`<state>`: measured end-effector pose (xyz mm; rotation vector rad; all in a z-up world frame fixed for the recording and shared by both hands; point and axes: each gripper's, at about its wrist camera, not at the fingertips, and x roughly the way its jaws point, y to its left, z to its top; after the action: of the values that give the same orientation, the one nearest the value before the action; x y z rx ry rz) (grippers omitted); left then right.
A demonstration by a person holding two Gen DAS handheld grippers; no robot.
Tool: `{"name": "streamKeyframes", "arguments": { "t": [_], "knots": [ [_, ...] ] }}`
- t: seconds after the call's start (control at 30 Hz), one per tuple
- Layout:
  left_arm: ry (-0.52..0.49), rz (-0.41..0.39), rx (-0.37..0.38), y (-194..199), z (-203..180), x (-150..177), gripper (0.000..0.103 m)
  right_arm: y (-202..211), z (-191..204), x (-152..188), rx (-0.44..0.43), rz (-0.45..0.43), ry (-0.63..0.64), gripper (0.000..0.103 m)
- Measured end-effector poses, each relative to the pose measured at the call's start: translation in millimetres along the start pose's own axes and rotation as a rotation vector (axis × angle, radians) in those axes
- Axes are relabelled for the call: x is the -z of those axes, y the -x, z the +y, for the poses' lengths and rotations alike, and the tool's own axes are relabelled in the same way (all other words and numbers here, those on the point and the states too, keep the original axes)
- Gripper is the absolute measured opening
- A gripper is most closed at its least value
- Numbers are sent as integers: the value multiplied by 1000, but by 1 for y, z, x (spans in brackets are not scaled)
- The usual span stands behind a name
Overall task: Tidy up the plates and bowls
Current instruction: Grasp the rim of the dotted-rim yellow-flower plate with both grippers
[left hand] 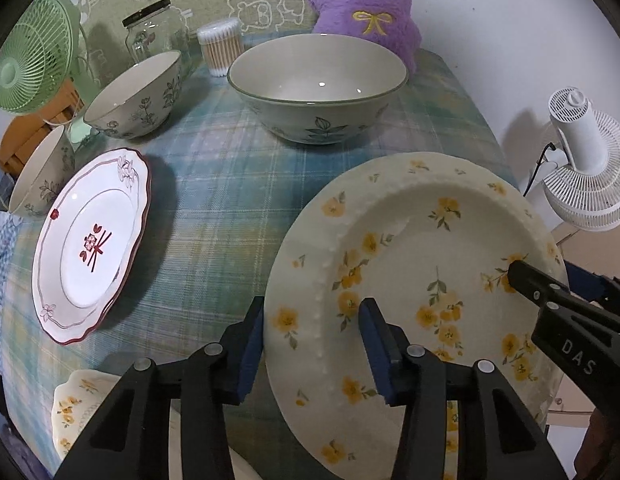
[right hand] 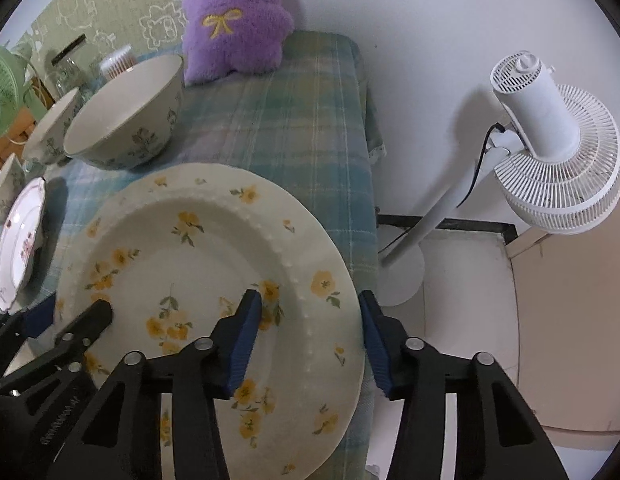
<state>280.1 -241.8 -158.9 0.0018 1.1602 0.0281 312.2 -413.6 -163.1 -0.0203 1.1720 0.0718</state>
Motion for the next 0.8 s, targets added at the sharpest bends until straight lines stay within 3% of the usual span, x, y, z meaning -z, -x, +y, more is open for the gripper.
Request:
{"name": "streamKeyframes", "arguments": {
  "t": [0.4, 0.8],
  "knots": [
    [-7, -10, 11, -4, -1, -3, 52, -4, 1, -1, -32, 12, 38, 56],
    [-27, -24, 9, 6, 2, -5, 50, 9, 5, 5, -21, 8, 28, 51]
  ]
}}
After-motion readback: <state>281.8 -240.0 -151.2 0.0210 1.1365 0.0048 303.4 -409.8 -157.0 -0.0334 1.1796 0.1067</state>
